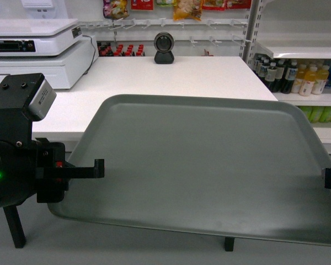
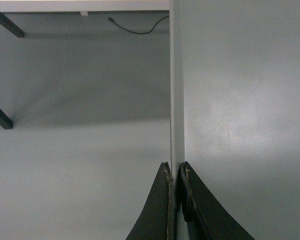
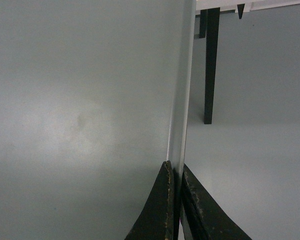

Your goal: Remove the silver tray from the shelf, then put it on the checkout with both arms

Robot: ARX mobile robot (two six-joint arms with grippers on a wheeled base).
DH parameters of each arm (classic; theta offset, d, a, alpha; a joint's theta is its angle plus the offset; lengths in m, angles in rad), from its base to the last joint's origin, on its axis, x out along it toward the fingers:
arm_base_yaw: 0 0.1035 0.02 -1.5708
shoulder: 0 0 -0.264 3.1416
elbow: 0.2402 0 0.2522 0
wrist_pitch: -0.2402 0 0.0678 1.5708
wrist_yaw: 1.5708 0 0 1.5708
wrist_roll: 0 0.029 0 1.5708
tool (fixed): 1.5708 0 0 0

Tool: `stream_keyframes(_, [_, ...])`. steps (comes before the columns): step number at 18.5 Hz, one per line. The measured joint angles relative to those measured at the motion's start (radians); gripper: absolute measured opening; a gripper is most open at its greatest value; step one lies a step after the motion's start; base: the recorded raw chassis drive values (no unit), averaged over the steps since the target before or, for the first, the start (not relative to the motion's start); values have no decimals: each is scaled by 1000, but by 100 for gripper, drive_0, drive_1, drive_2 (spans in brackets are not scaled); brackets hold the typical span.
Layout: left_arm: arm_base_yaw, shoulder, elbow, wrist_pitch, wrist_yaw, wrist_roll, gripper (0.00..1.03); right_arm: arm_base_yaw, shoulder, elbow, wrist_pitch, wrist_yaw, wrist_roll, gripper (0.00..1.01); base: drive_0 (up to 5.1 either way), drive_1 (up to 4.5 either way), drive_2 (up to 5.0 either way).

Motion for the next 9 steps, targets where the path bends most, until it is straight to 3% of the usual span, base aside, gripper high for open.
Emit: stream_keyframes(9, [-1,0,0,6,-1,0,3,0,0,0,3,0,0,4,22,-411,456])
